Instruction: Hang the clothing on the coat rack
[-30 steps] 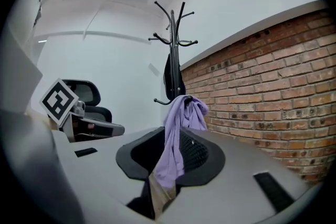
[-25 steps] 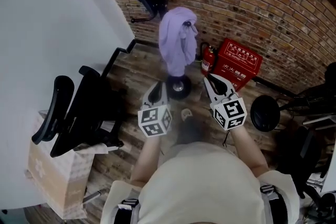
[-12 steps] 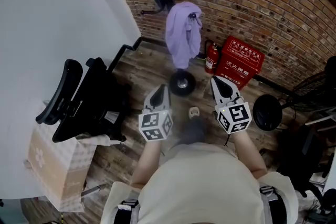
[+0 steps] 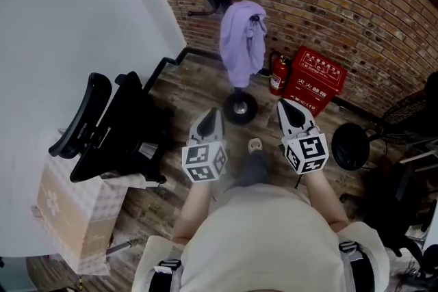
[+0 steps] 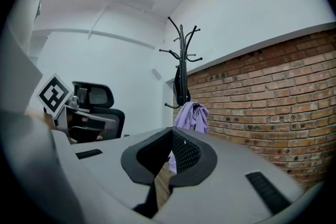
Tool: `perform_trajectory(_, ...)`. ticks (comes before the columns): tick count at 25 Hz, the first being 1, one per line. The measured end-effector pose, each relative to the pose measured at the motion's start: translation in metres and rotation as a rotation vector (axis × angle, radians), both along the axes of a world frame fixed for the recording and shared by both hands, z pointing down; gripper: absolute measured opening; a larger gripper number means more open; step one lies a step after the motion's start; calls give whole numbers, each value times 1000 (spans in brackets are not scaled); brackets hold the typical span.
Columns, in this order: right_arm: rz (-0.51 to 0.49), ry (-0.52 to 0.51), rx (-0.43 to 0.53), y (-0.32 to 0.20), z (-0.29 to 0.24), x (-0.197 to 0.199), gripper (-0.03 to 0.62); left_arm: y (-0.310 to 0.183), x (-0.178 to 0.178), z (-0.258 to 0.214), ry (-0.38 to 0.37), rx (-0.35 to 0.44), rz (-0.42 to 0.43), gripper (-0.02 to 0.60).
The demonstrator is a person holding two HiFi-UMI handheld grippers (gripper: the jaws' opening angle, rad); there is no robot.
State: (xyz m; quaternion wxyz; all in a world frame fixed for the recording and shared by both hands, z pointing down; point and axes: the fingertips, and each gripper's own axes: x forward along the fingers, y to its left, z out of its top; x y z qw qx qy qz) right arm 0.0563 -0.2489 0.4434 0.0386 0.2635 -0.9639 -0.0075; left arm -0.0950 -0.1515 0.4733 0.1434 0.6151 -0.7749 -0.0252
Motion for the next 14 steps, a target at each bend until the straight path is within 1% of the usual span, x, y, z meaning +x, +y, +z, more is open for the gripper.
perform_trajectory(9,-5,1,9,0,-1,-4,0,0,-2,-1,19,7,-10,21)
perform_trajectory(14,-6,-7,7,-1,-3,-6,0,-1,-3,-2,16,12,-12,20)
